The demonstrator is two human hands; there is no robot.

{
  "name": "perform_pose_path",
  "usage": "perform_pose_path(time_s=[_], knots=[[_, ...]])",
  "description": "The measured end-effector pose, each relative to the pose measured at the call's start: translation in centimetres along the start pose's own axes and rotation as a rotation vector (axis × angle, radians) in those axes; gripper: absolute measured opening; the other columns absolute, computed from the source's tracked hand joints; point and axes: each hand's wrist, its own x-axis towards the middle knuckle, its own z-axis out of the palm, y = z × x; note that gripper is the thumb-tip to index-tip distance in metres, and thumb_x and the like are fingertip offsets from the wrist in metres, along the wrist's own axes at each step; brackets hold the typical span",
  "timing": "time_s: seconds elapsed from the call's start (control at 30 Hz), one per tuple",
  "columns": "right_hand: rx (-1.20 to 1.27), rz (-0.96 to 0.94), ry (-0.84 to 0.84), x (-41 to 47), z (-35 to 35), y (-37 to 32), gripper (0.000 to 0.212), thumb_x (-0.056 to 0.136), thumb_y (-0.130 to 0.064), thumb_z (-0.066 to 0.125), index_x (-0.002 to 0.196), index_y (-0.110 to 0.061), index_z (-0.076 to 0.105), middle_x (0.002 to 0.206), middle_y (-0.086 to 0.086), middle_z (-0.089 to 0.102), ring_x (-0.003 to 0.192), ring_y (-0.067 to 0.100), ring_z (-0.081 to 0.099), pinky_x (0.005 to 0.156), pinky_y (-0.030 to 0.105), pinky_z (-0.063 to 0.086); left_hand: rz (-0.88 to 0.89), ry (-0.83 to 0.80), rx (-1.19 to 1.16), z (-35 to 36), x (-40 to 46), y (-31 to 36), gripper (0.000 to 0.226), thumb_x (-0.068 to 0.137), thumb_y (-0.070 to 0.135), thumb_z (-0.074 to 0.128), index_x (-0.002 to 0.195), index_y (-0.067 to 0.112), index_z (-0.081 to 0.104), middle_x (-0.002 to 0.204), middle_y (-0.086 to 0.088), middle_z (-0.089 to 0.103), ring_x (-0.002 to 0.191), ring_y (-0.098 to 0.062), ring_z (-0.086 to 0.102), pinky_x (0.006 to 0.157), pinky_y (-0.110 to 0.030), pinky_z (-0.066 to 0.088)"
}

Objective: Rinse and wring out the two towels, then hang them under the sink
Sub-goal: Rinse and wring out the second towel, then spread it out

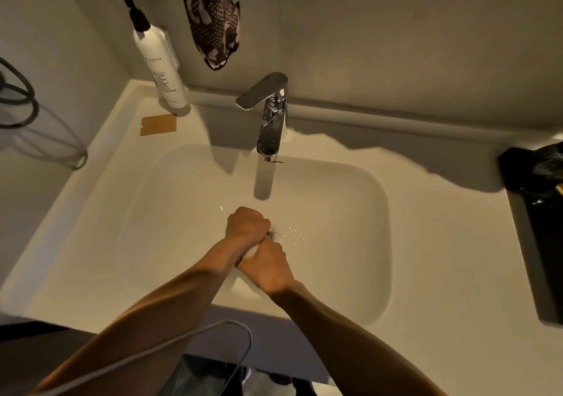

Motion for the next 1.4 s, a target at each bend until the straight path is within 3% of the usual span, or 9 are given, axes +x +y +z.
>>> perform_pose_path(time_s=[0.33, 0.43, 0.53, 0.67, 0.77, 0.87, 1.03, 1.23, 1.4], knots=[[-0.05, 0.065, -0.056, -0.1, -0.8, 0.8, 0.046, 0.069, -0.036, 0.066, 0.112, -0.021, 0.061, 0.106, 0.002, 0.071, 0.097, 0.024, 0.068, 0.077, 0.032, 0.054, -0.072, -0.061, -0.333, 0.0, -0.3, -0.7, 0.046, 0.075, -0.002, 0.063, 0.038, 0.019, 0.043, 0.04, 0.006, 0.042, 0.048, -0.017, 0.038, 0.049, -0.023, 0.028], [0.001, 0.064, -0.052, -0.5, -2.6, 0.7, 0.069, 0.067, -0.037, 0.068, 0.131, -0.019, 0.048, 0.12, 0.003, 0.065, 0.107, 0.025, 0.064, 0.087, 0.034, 0.054, -0.014, -0.188, -0.574, -0.4, -0.6, -0.3, 0.019, 0.08, 0.023, 0.078, 0.07, 0.016, 0.063, 0.06, 0.002, 0.063, 0.061, -0.017, 0.06, 0.062, -0.025, 0.047], [0.028, -0.018, -0.176, -0.7, -4.7, -0.1, 0.071, 0.072, -0.034, 0.073, 0.134, -0.018, 0.044, 0.126, 0.003, 0.059, 0.113, 0.023, 0.059, 0.094, 0.034, 0.05, 0.01, -0.345, -0.655, -0.7, -0.8, -0.1, 0.035, 0.084, 0.038, 0.075, 0.098, 0.007, 0.075, 0.094, -0.005, 0.077, 0.089, -0.02, 0.072, 0.084, -0.029, 0.054], [0.806, 0.086, -0.353, -2.1, -8.7, -0.4, 0.04, 0.089, -0.047, 0.061, 0.12, -0.021, 0.062, 0.118, 0.004, 0.069, 0.105, 0.02, 0.065, 0.093, 0.039, 0.051, 0.078, -0.353, -0.779, -2.4, -1.4, 1.0, 0.031, 0.09, 0.025, 0.07, 0.086, -0.005, 0.076, 0.085, -0.02, 0.077, 0.081, -0.032, 0.073, 0.082, -0.036, 0.058], [1.297, 0.412, -0.387, -2.1, -9.4, -0.1, 0.061, 0.09, -0.065, 0.045, 0.116, -0.013, 0.066, 0.113, 0.012, 0.072, 0.098, 0.03, 0.069, 0.087, 0.045, 0.054, 0.126, -0.361, -0.853, -3.2, -1.7, 2.7, 0.036, 0.088, 0.023, 0.072, 0.057, 0.005, 0.068, 0.058, -0.014, 0.066, 0.061, -0.029, 0.063, 0.083, -0.043, 0.052], [1.481, 0.386, -0.526, -2.3, -8.4, -1.0, 0.073, 0.085, -0.072, 0.046, 0.131, -0.016, 0.058, 0.12, 0.017, 0.069, 0.101, 0.038, 0.071, 0.098, 0.062, 0.047, 0.22, -0.351, -0.807, -3.0, -2.3, 4.9, 0.041, 0.088, 0.023, 0.072, 0.051, 0.008, 0.064, 0.055, -0.012, 0.064, 0.061, -0.028, 0.06, 0.077, -0.039, 0.048], [1.69, 0.19, -0.799, -1.8, -9.0, -1.5, 0.06, 0.093, -0.027, 0.062, 0.141, -0.006, 0.032, 0.089, 0.024, 0.071, 0.062, 0.028, 0.072, 0.054, 0.035, 0.061, 0.436, -0.442, -0.477, -4.5, -2.3, 6.3, 0.036, 0.092, 0.017, 0.069, 0.059, 0.003, 0.063, 0.055, -0.006, 0.065, 0.062, -0.02, 0.067, 0.085, -0.043, 0.057], [1.115, 0.014, -0.714, -0.7, -10.4, -2.3, 0.009, 0.092, -0.007, 0.061, 0.087, -0.005, 0.053, 0.062, 0.006, 0.047, 0.034, 0.004, 0.04, 0.032, 0.015, 0.028, 0.412, -0.361, -0.445, -5.1, -1.7, 6.8, 0.037, 0.091, 0.008, 0.068, 0.055, 0.001, 0.059, 0.051, -0.007, 0.064, 0.062, -0.027, 0.067, 0.085, -0.048, 0.059], [0.72, 0.033, -0.376, -0.9, -8.5, -2.9, 0.03, 0.084, -0.006, 0.061, 0.06, -0.014, 0.045, 0.044, -0.001, 0.038, 0.033, 0.011, 0.029, 0.04, 0.022, 0.019, 0.295, -0.198, -0.402, -3.8, -1.4, 6.0, 0.041, 0.086, -0.001, 0.062, 0.046, 0.006, 0.056, 0.05, -0.014, 0.055, 0.045, -0.02, 0.058, 0.068, -0.032, 0.054]])
